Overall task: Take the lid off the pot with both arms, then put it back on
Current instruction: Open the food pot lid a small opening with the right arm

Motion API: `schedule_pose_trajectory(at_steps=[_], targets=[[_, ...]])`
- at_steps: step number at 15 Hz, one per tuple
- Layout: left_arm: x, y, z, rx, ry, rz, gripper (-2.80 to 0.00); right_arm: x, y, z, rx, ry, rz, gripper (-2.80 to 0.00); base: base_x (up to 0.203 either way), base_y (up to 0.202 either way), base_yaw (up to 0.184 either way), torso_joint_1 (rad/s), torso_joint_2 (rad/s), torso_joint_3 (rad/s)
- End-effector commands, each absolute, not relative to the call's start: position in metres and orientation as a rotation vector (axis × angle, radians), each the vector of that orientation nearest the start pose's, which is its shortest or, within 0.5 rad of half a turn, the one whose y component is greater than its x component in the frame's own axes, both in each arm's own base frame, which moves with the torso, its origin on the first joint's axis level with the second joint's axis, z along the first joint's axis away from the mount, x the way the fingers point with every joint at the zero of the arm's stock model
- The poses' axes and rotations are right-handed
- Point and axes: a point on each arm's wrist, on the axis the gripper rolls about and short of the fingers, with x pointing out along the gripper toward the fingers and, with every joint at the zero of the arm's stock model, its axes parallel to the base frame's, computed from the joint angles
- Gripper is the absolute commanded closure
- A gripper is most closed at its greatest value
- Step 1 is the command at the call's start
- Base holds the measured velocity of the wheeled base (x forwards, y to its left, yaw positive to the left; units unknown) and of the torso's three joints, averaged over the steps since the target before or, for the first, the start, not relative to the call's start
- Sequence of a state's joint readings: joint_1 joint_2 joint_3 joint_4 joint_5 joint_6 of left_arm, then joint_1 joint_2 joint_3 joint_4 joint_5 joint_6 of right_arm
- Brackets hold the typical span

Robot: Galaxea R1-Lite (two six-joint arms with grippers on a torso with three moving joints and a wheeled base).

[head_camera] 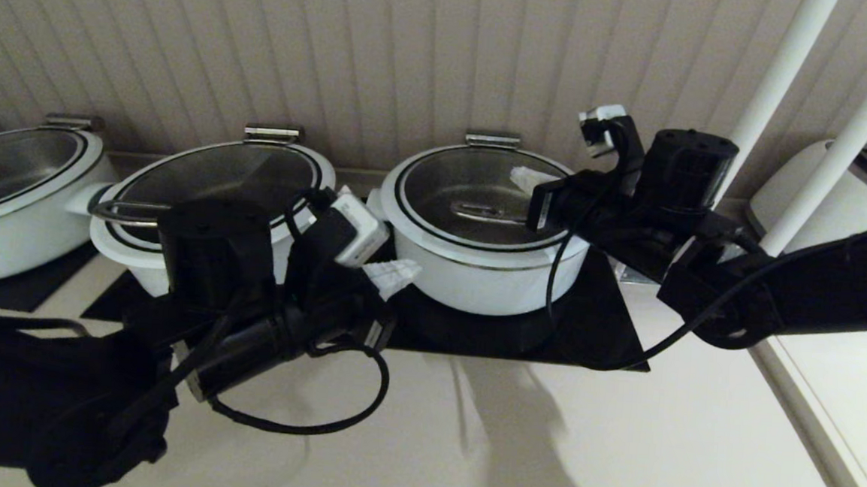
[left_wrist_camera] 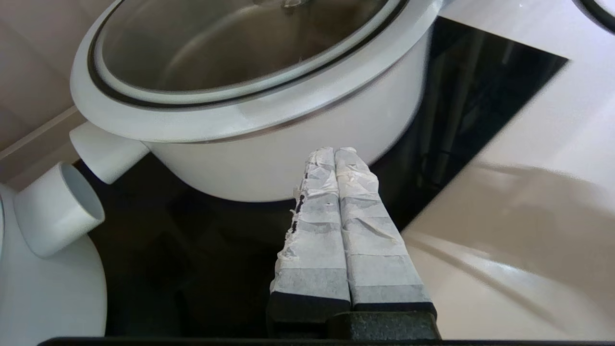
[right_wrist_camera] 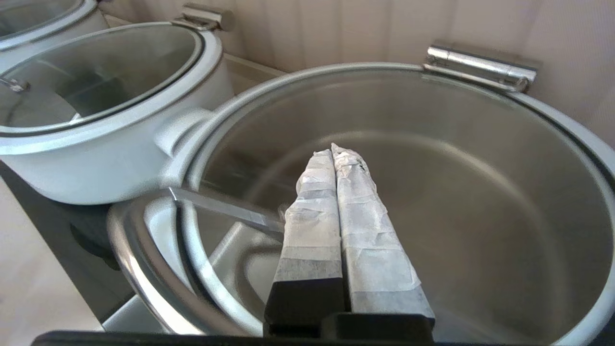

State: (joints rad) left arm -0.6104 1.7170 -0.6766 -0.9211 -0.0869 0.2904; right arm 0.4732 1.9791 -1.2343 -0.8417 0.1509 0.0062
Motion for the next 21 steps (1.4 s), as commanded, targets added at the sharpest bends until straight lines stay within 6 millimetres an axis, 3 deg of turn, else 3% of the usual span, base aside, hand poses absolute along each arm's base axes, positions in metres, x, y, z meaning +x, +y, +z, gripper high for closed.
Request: schedule_pose_trajectory(at_steps=[1,7,12,17,21], targets=[[0.251,-0.178,0.169,0.312,0.020,-0.705,0.00,0.355,0.185,0.223,0.022,-0.098,0.624,0.00,0.000,0.000,0.000,0.000,0.00,0.000],[0.254,-0.180,0.169,0.300,0.022,-0.699,0.00,0.355,0.185,0.225,0.023,-0.106,0.624,0.00,0.000,0.000,0.000,0.000,0.00,0.000],[0.235,-0.168,0.162,0.313,0.058,-0.710,0.00,0.352,0.184,0.227,0.023,-0.097,0.624,0.00,0.000,0.000,0.000,0.000,0.00,0.000],[0.226,-0.161,0.157,0.321,0.082,-0.712,0.00,0.330,0.193,0.237,0.021,-0.071,0.676,0.00,0.000,0.000,0.000,0.000,0.00,0.000],[0.227,-0.162,0.155,0.322,0.090,-0.711,0.00,0.306,0.196,0.218,0.000,0.030,0.717,0.00,0.000,0.000,0.000,0.000,0.00,0.000]])
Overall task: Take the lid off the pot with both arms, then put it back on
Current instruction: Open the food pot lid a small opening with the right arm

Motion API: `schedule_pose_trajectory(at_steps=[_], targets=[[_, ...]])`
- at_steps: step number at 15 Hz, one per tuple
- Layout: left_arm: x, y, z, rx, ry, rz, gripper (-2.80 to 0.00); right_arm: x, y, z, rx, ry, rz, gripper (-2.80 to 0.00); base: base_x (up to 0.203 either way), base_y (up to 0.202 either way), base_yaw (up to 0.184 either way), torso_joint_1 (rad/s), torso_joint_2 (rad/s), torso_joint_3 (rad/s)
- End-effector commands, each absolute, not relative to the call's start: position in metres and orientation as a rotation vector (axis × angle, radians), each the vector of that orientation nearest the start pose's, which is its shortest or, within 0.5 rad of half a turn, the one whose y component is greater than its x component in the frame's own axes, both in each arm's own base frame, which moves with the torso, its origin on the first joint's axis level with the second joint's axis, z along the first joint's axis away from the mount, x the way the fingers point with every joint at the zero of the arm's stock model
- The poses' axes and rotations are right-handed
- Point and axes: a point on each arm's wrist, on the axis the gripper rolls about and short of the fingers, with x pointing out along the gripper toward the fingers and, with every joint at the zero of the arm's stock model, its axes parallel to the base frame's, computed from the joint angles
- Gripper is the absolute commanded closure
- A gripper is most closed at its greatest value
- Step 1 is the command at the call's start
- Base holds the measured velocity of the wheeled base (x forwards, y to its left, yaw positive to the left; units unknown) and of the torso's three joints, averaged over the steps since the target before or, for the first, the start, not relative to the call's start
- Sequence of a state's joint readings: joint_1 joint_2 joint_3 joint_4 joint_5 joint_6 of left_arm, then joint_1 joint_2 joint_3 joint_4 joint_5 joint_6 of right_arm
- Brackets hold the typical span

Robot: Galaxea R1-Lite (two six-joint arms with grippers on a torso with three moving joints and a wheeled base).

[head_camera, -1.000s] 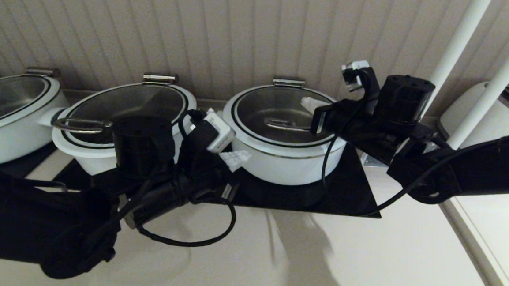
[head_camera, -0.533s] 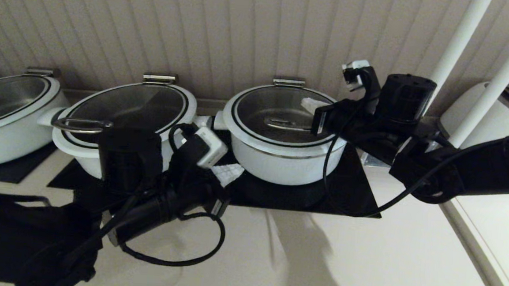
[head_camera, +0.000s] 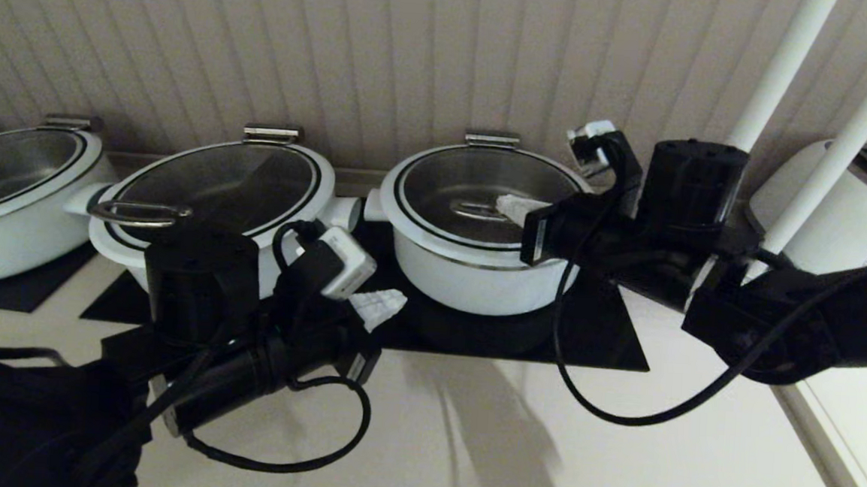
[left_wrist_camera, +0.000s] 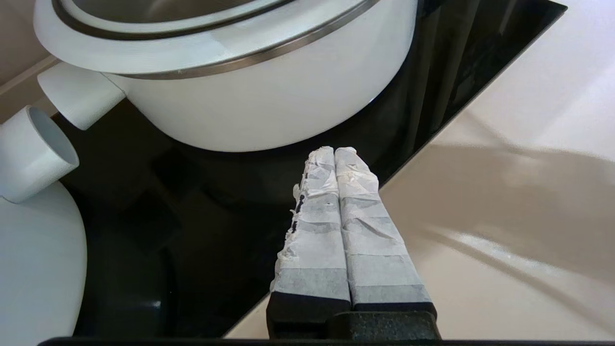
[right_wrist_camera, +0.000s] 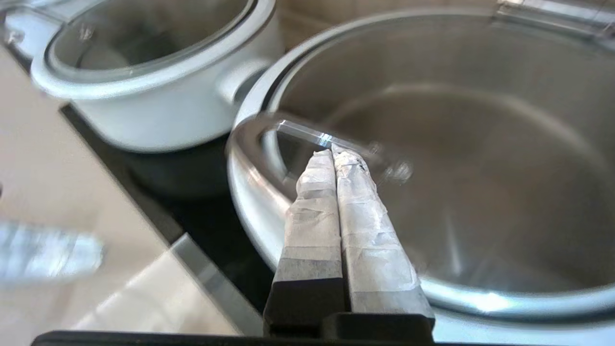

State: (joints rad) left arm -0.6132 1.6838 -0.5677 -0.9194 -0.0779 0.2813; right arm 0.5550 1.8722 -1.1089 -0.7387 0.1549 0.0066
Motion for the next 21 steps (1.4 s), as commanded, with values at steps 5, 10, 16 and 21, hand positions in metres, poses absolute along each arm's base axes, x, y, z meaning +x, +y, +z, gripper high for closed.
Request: schedule_pose_trajectory(at_steps=[5,10,16,21], targets=[[0.229,-0.163,0.152,0.324,0.100,-0.712,0.00,0.316,0.192,0.194,-0.013,0.100,0.689,0.00,0.000,0.000,0.000,0.000,0.00,0.000],[0.229,-0.163,0.150,0.325,0.107,-0.714,0.00,0.316,0.190,0.200,-0.010,0.083,0.685,0.00,0.000,0.000,0.000,0.000,0.00,0.000],[0.228,-0.163,0.151,0.325,0.102,-0.712,0.00,0.289,0.191,0.231,0.003,0.017,0.728,0.00,0.000,0.000,0.000,0.000,0.00,0.000],[0.228,-0.162,0.152,0.326,0.099,-0.711,0.00,0.244,0.199,0.226,-0.009,0.071,0.829,0.00,0.000,0.000,0.000,0.000,0.00,0.000]])
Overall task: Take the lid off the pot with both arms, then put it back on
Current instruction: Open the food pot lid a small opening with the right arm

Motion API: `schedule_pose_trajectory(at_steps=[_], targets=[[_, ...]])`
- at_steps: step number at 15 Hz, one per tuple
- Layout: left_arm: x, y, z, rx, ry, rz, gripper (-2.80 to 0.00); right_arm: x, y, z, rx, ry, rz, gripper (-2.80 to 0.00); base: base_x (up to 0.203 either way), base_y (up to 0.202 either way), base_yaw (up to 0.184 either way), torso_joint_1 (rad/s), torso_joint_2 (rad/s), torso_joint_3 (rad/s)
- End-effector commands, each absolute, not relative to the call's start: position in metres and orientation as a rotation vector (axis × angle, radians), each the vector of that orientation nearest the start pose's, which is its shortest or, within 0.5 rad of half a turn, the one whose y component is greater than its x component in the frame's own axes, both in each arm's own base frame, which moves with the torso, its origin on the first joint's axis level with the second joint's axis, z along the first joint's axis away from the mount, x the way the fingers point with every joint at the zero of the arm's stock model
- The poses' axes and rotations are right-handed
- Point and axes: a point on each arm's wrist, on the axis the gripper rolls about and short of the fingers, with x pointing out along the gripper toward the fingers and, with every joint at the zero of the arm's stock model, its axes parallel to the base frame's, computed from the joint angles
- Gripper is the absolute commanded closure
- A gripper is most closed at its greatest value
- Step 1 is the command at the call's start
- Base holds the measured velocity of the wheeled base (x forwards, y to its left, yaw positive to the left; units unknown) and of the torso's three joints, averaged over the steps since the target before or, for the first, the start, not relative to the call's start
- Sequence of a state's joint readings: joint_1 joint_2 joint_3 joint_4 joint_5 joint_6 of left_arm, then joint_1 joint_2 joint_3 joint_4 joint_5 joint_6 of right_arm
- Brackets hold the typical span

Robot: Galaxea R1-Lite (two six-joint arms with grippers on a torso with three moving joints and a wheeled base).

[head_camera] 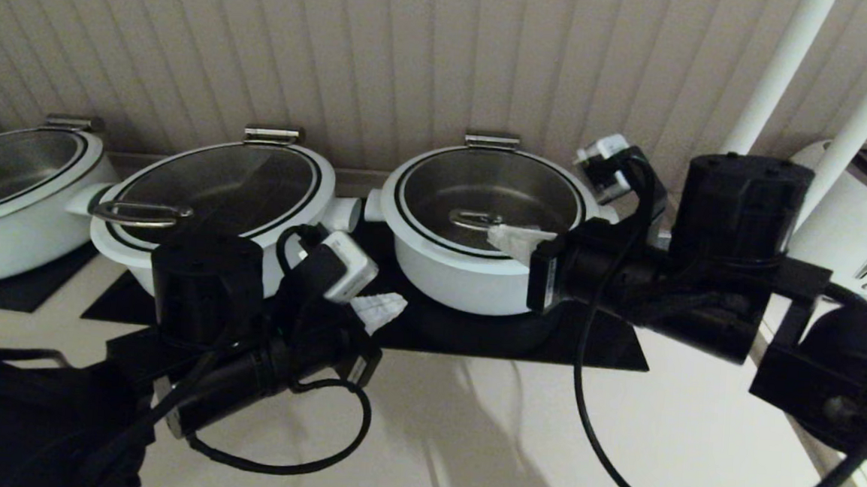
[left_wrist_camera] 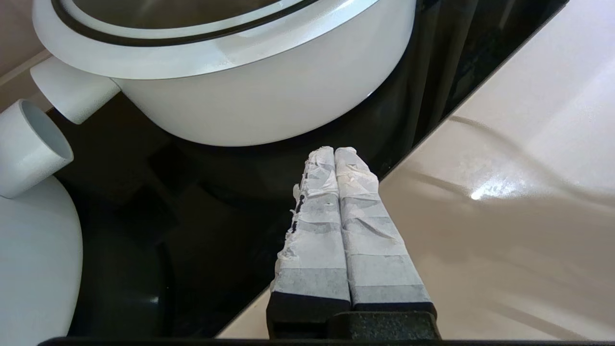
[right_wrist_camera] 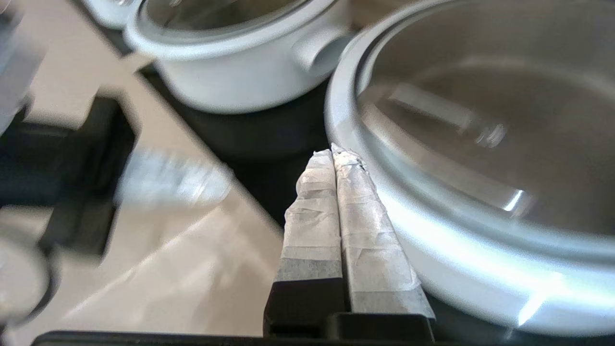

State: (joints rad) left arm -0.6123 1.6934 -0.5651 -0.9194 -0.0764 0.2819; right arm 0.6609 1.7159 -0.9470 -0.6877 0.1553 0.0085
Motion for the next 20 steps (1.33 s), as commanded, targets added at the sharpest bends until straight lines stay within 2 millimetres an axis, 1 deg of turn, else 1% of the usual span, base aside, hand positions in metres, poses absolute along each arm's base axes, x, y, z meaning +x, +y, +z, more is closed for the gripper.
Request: schedule_pose_trajectory(at_steps=[1,3,5,7,10,12,14,18,20], targets=[[0.228,-0.162,0.152,0.326,0.101,-0.711,0.00,0.237,0.197,0.217,-0.017,0.099,0.838,0.00,0.000,0.000,0.000,0.000,0.00,0.000],[0.228,-0.162,0.152,0.326,0.100,-0.712,0.00,0.232,0.194,0.205,-0.025,0.141,0.839,0.00,0.000,0.000,0.000,0.000,0.00,0.000],[0.228,-0.162,0.151,0.327,0.104,-0.711,0.00,0.238,0.194,0.196,-0.011,0.178,0.824,0.00,0.000,0.000,0.000,0.000,0.00,0.000],[0.229,-0.163,0.150,0.327,0.105,-0.711,0.00,0.245,0.198,0.188,0.001,0.207,0.817,0.00,0.000,0.000,0.000,0.000,0.00,0.000],[0.227,-0.162,0.149,0.326,0.112,-0.712,0.00,0.258,0.205,0.185,0.005,0.210,0.806,0.00,0.000,0.000,0.000,0.000,0.00,0.000],[0.226,-0.161,0.148,0.327,0.117,-0.712,0.00,0.270,0.204,0.185,0.008,0.203,0.784,0.00,0.000,0.000,0.000,0.000,0.00,0.000],[0.226,-0.161,0.148,0.326,0.117,-0.712,0.00,0.278,0.201,0.186,0.012,0.195,0.762,0.00,0.000,0.000,0.000,0.000,0.00,0.000],[0.224,-0.159,0.145,0.329,0.129,-0.714,0.00,0.290,0.191,0.180,0.012,0.211,0.718,0.00,0.000,0.000,0.000,0.000,0.00,0.000],[0.224,-0.160,0.145,0.331,0.130,-0.714,0.00,0.300,0.189,0.179,0.018,0.183,0.701,0.00,0.000,0.000,0.000,0.000,0.00,0.000]])
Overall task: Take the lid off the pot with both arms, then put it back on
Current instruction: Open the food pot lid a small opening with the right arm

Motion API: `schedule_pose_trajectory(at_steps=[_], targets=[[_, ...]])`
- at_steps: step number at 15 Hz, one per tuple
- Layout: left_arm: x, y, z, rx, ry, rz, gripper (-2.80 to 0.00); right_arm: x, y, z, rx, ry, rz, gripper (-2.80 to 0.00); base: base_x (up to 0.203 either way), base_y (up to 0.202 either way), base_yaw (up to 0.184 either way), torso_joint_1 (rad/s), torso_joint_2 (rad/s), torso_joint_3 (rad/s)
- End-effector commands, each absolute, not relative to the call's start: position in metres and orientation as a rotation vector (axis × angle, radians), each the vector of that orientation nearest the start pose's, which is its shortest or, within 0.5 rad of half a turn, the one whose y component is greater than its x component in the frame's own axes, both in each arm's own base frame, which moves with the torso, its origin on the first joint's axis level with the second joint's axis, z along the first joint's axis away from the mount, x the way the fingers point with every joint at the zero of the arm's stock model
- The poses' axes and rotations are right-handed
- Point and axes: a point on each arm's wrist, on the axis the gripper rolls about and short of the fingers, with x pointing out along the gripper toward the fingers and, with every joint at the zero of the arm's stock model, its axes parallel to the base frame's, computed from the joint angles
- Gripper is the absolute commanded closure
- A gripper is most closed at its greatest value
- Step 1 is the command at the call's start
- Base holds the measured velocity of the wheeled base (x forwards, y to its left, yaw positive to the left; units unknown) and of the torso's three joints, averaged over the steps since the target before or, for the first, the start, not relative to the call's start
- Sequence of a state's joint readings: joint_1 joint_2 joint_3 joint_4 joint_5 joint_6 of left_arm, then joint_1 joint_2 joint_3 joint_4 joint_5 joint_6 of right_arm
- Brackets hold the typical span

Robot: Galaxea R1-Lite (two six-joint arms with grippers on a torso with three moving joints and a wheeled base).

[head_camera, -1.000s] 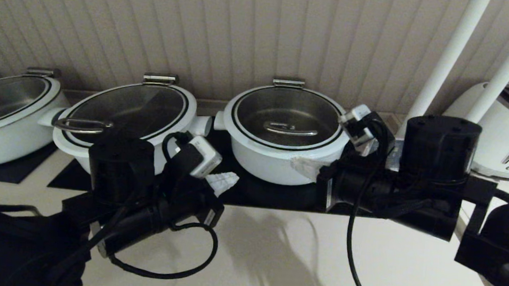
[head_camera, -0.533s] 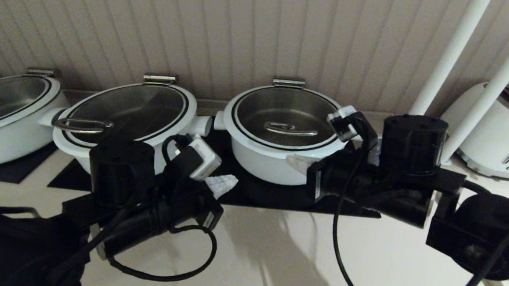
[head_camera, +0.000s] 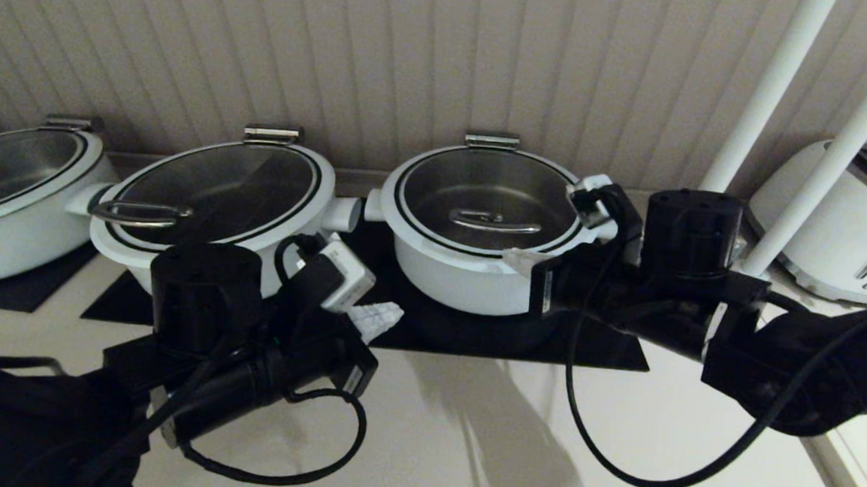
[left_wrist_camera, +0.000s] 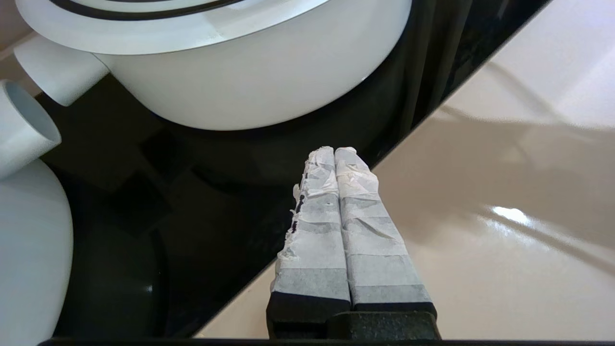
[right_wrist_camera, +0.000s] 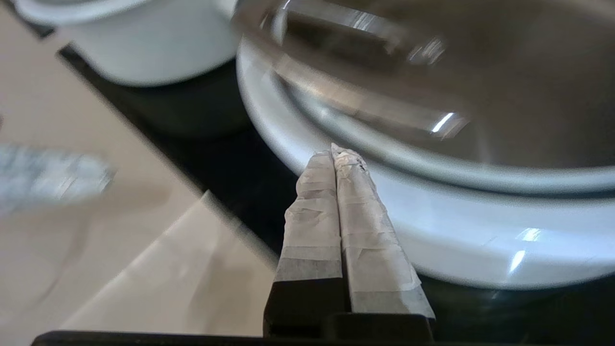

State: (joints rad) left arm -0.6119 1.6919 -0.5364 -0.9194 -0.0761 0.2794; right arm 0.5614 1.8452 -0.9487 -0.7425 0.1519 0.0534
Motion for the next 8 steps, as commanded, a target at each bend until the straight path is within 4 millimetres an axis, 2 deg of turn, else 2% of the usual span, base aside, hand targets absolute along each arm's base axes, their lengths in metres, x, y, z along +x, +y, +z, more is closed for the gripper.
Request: schedule_pose_trajectory(at_steps=[1,8], targets=[[0.224,-0.160,0.145,0.330,0.129,-0.714,0.00,0.305,0.190,0.179,0.020,0.165,0.696,0.00,0.000,0.000,0.000,0.000,0.00,0.000],[0.225,-0.160,0.143,0.331,0.135,-0.714,0.00,0.323,0.195,0.183,0.030,0.129,0.685,0.00,0.000,0.000,0.000,0.000,0.00,0.000]])
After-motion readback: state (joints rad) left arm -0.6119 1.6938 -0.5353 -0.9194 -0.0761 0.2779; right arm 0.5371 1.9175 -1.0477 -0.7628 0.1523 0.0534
